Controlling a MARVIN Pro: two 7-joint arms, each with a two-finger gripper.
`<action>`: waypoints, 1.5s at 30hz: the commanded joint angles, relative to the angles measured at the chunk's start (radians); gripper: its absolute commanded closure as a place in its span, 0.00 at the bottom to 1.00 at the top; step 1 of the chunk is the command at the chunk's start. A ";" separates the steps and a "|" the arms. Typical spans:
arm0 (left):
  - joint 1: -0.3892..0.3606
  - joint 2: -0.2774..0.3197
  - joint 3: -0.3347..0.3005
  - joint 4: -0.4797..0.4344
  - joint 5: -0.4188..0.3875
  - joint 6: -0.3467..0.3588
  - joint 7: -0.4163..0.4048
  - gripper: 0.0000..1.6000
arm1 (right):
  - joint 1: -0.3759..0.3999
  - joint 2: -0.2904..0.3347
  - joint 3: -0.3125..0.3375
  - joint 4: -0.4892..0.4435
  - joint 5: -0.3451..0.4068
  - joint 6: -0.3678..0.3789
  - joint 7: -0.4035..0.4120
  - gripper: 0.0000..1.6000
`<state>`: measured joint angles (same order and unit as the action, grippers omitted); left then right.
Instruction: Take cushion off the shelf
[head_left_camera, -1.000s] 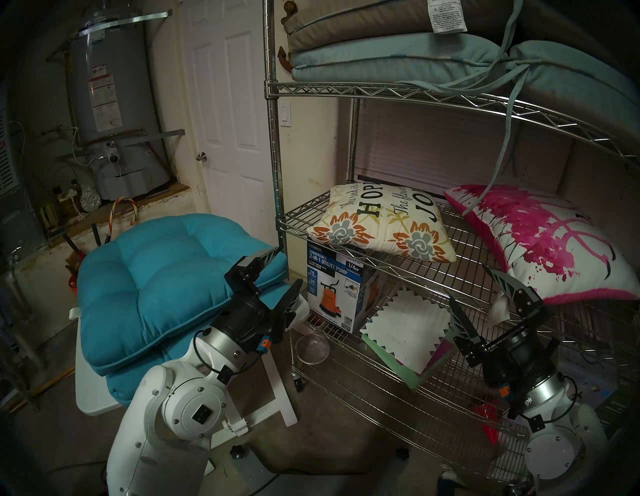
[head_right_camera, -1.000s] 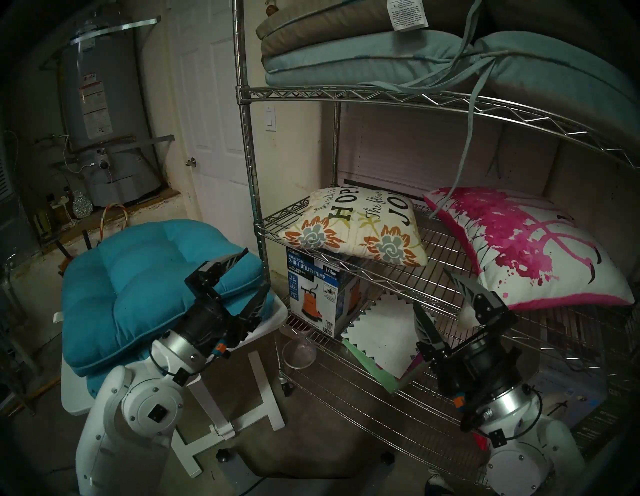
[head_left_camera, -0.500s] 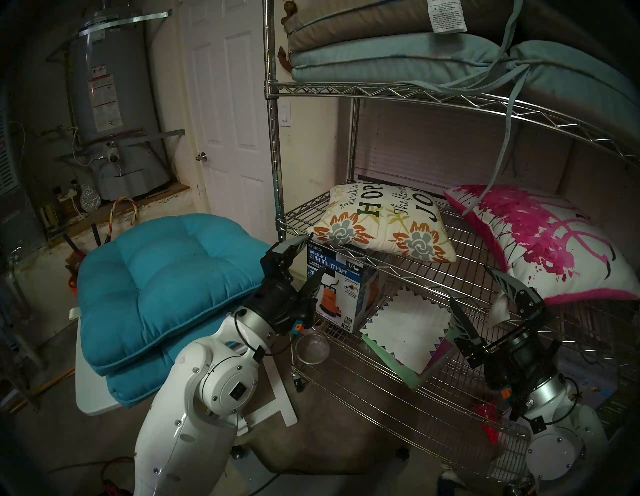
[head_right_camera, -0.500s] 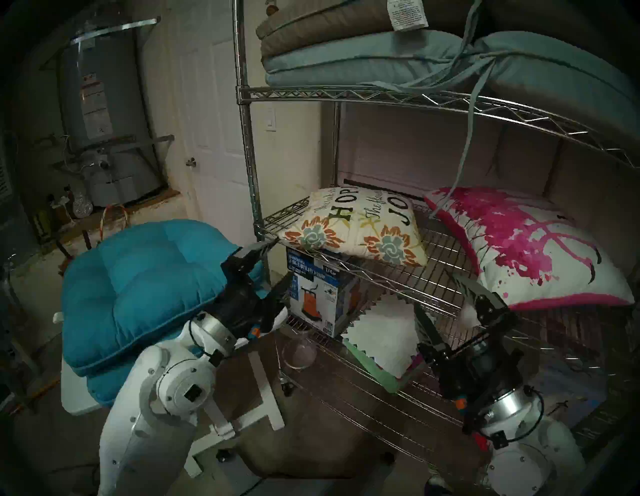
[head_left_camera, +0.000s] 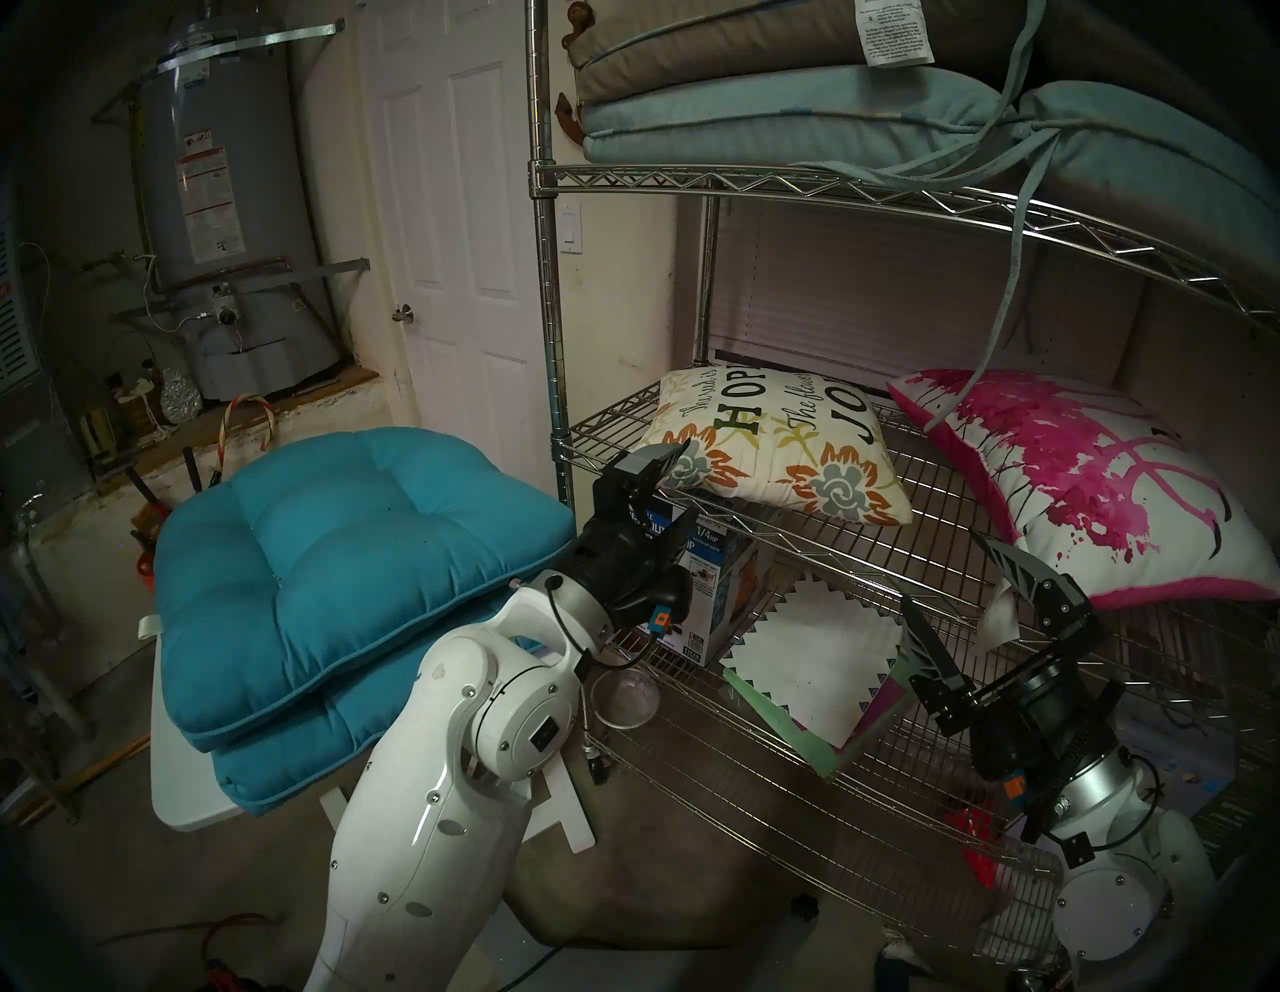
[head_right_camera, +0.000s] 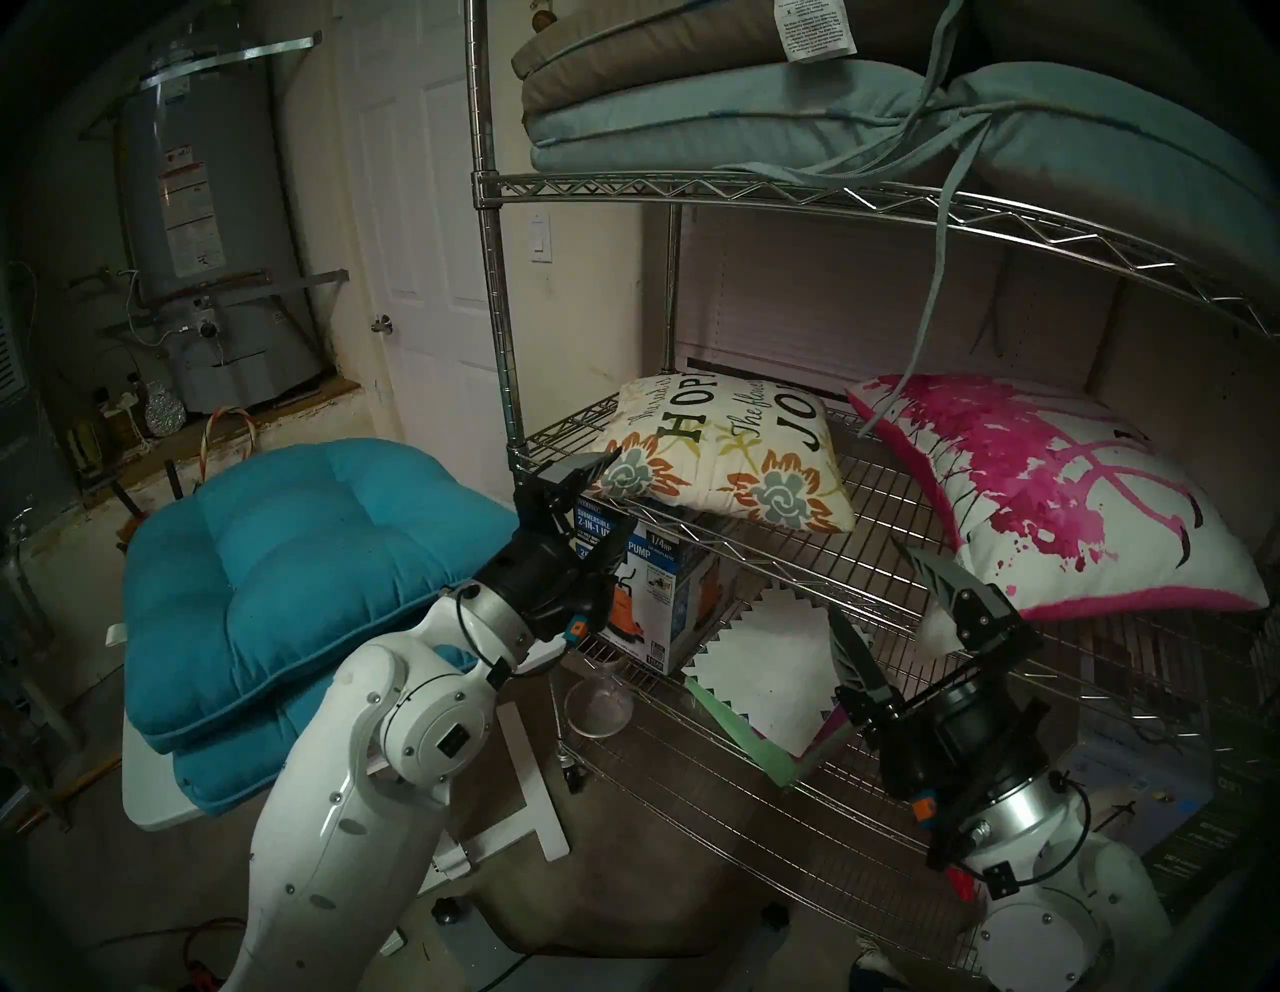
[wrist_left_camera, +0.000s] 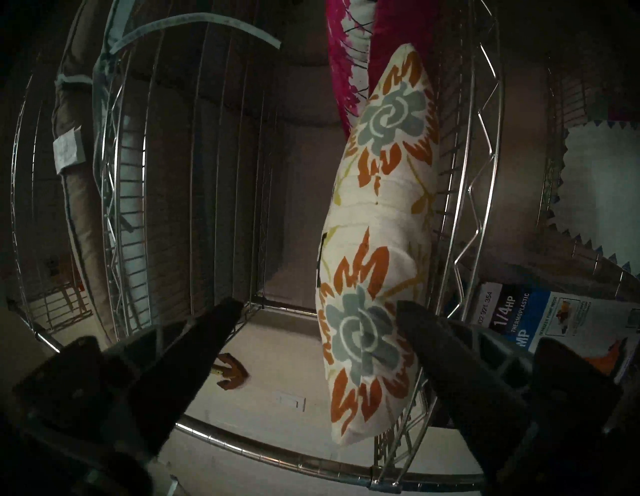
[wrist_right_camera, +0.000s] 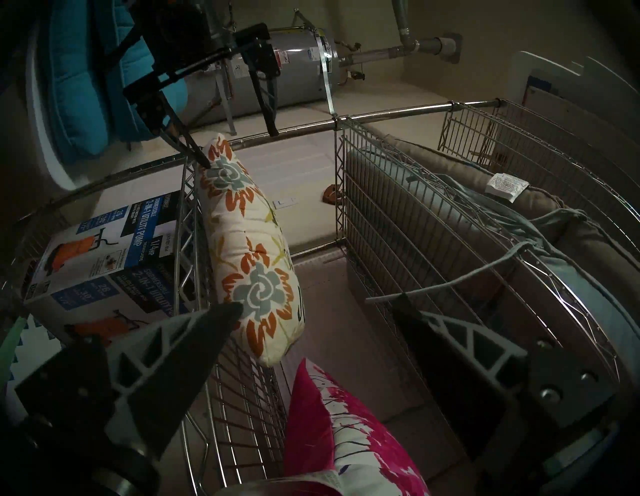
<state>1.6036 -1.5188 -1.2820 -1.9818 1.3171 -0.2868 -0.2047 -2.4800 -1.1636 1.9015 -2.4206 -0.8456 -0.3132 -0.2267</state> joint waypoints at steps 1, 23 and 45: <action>-0.111 -0.042 0.016 0.029 0.018 0.011 -0.013 0.00 | 0.003 -0.003 -0.001 -0.023 -0.002 -0.005 -0.011 0.00; -0.203 -0.070 0.013 0.134 0.049 0.039 -0.042 0.00 | 0.003 -0.014 0.002 -0.023 -0.005 -0.017 -0.010 0.00; -0.265 -0.096 0.025 0.252 0.051 0.061 -0.056 0.00 | 0.005 -0.024 0.002 -0.023 -0.011 -0.025 -0.007 0.00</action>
<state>1.3862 -1.5974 -1.2560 -1.7436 1.3672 -0.2298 -0.2595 -2.4781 -1.1860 1.9069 -2.4208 -0.8541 -0.3369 -0.2273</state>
